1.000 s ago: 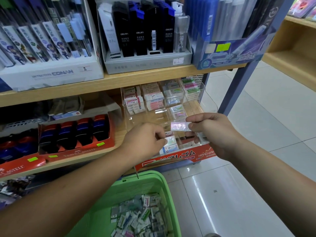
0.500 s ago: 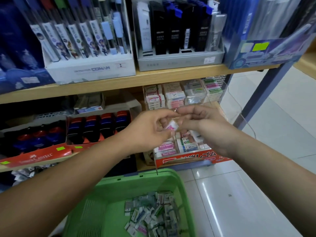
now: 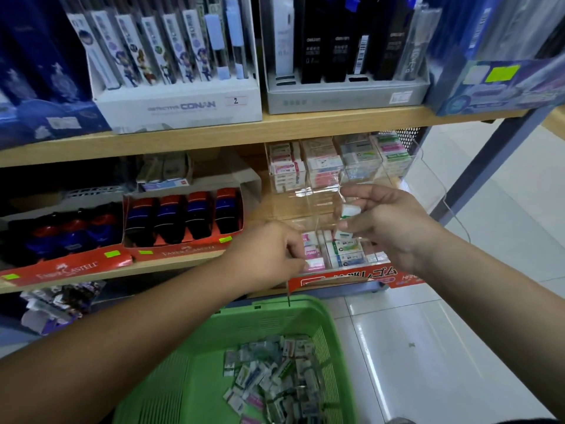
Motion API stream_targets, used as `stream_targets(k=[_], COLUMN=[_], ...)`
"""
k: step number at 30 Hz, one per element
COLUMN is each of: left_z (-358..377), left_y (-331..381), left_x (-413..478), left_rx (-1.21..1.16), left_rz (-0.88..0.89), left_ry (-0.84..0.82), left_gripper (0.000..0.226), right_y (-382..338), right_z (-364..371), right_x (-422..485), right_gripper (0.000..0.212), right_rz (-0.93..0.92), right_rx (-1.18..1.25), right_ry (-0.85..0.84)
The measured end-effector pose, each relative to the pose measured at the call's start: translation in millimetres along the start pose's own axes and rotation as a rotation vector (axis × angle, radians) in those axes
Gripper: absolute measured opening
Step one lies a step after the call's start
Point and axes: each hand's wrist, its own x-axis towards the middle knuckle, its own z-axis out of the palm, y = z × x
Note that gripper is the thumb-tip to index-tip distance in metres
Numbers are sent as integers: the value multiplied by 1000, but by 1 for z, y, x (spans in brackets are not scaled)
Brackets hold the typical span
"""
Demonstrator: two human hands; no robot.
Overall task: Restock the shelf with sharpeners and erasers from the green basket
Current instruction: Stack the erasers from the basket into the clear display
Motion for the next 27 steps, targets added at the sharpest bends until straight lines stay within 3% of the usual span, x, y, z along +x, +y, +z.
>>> stream_targets(k=[2,4,6,9,13,17,20,22,24,27], left_z=[0,-2,-6,-13,-23,-24,-23,-20,-18,-20], left_y=[3,1,-2,1,9,4,-2,-3,1,7], left_x=[-1,0,0,0,-5,-9,-11,-13,-14,-13], left_rx=[125,98,0,-205,-546,-489,-299,-276,-390,-568], left_rz=[23,22,11,16,-48,56,175,260,245,86], left_ry=[-8,-25,1,74,48,221,343,360,353,341], left_gripper=[11,10,9,27,37,20,18,18,22,30], right_y=[0,0,2,4,4,1,-3,-1,2,3], right_z=[-1,-1,-1,2,8,14,11,10,9,5], right_x=[1,1,3,5,4,1,-4,-7,-7,-7], right_gripper=[50,39,33,27,21,24,38,33,27,26], right_rz=[-9,1,17,41,38,13,96,114,98,84], right_rx=[-69,-58,0,35,31,54,-13,-20,-8,-3], right_ry=[18,19,19,2,-51,-115,-209,-246,-231,-198])
